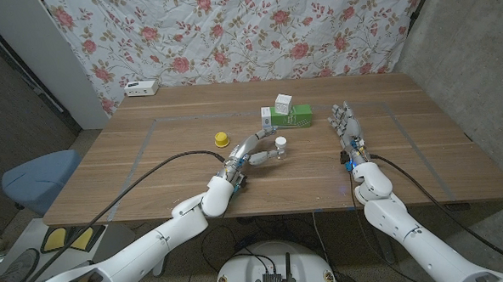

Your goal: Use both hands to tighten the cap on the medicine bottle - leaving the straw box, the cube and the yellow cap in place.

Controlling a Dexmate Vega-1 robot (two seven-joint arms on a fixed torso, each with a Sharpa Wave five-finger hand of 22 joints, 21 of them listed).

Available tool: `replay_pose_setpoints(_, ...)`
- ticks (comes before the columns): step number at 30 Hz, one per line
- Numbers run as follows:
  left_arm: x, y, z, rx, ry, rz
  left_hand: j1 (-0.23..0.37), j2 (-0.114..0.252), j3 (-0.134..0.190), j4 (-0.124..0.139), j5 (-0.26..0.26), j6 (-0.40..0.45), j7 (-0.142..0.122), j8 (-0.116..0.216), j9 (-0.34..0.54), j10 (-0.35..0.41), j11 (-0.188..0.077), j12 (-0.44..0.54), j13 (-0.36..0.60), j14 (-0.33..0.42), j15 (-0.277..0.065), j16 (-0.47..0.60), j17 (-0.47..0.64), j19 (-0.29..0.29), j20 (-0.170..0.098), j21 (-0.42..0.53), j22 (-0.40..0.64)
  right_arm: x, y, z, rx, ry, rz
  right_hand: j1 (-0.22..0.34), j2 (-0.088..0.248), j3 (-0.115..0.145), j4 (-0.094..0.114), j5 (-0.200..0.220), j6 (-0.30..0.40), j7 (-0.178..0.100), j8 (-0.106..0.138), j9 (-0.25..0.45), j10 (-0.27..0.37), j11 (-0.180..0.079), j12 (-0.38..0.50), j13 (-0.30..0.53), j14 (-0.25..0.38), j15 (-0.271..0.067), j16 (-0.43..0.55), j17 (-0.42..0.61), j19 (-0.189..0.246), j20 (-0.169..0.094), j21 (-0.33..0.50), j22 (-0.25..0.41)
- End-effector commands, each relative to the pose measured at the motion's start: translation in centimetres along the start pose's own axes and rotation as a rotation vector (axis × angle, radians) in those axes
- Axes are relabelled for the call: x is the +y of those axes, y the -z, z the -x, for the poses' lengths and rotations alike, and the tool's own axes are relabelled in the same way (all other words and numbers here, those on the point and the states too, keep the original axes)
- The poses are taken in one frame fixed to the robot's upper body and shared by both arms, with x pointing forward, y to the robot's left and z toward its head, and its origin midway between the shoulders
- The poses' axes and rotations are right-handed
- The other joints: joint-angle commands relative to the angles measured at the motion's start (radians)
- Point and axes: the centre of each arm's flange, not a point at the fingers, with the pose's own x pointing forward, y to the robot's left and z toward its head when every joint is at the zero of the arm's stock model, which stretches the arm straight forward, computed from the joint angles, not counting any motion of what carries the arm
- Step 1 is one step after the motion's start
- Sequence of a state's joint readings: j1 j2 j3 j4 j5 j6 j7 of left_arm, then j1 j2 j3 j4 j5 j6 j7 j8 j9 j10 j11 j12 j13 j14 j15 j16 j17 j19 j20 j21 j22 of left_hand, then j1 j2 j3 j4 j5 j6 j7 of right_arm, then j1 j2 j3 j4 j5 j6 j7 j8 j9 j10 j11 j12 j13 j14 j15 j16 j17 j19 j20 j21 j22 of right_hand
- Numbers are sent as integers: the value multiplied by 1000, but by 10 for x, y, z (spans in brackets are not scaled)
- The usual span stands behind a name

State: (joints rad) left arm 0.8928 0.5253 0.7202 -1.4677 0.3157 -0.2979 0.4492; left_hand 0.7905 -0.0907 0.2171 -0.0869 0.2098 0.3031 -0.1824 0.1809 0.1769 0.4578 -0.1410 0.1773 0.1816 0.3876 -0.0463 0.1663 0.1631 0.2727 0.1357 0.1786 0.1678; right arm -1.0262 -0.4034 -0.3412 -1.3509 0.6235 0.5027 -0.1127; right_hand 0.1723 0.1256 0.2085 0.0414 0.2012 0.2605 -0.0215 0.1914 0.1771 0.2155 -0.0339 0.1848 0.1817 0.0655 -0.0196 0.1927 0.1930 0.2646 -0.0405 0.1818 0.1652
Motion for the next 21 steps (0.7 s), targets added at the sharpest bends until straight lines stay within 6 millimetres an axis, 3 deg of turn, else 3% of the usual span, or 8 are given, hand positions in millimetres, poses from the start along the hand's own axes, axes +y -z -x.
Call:
replay_pose_setpoints(1,10,-7,4,-18,-9,3,-12,-4,-9,2,10,-2,-2,0,1,-4,-1,4,-1,-10,-98,3,2,-9,3,-2,1,5,-2,3,-8,-9,5,-5,-3,8,1,4,-4,-4,-5,3,-5,4,-2,1,1,4,3,2,-5,-29,3,1)
replay_pose_setpoints(8,16,-11,5,-32,-32,20,-27,-3,-16,8,13,-4,-1,0,1,-14,1,4,-1,-21,-94,3,2,-18,6,-2,1,8,-9,3,-16,-23,18,-5,-4,11,-1,4,-8,-6,-5,3,-9,7,-2,1,-1,-23,2,1,-7,-30,3,2)
replay_pose_setpoints(21,33,-15,8,-35,-109,74,-45,14,-21,20,18,8,11,6,2,-20,3,7,0,-22,-89,8,3,-14,8,4,2,10,-15,7,-10,-30,31,-6,-5,13,-2,4,-24,-1,-10,3,-21,14,-4,1,-2,-31,2,0,-3,-37,5,2)
